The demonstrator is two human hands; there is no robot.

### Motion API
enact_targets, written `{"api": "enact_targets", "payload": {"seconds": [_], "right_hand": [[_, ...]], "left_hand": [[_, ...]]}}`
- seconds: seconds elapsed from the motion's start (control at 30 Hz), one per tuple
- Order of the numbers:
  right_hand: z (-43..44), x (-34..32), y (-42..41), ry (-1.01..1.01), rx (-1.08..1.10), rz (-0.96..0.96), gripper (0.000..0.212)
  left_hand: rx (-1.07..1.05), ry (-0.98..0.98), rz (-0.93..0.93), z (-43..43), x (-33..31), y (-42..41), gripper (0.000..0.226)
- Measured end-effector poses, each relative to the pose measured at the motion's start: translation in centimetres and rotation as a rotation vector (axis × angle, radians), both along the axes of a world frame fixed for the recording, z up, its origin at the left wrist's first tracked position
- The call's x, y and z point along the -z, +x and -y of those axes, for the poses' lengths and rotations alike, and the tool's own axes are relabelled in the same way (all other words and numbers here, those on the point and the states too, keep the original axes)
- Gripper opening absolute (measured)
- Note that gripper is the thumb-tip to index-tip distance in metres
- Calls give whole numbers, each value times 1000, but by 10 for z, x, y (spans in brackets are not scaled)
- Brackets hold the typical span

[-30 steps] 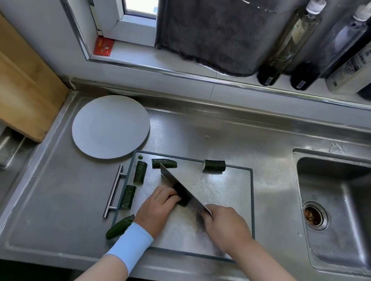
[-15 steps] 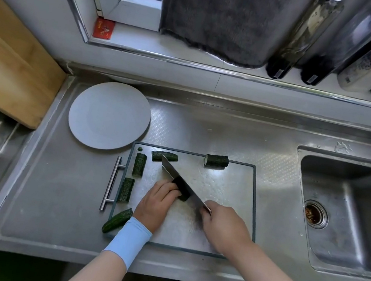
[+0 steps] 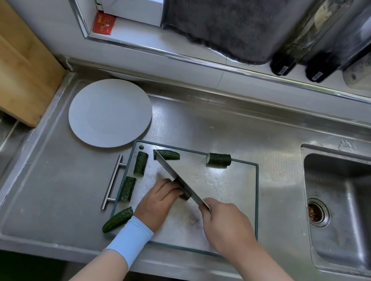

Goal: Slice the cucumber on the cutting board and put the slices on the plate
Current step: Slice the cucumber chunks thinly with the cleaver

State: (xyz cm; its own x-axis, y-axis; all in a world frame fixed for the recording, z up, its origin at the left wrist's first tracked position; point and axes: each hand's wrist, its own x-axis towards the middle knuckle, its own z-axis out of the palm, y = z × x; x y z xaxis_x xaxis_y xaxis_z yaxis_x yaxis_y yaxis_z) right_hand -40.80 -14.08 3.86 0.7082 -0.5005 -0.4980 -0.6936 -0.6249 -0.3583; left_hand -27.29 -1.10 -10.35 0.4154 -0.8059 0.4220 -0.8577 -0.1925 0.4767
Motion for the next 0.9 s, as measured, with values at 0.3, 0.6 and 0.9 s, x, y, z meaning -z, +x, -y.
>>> {"api": "enact_targets", "payload": {"seconds": [0.3, 0.6, 0.9], "right_hand": [[-2, -11, 0, -23, -30, -24, 28], [0, -16, 6, -37, -52, -61, 28], [1, -25, 19, -29, -71, -137, 22]], "left_hand": [[6, -19, -20, 0, 0, 1, 23], [5, -48, -23, 0, -2, 1, 23], [-3, -59, -39, 1, -2, 1, 22]]}}
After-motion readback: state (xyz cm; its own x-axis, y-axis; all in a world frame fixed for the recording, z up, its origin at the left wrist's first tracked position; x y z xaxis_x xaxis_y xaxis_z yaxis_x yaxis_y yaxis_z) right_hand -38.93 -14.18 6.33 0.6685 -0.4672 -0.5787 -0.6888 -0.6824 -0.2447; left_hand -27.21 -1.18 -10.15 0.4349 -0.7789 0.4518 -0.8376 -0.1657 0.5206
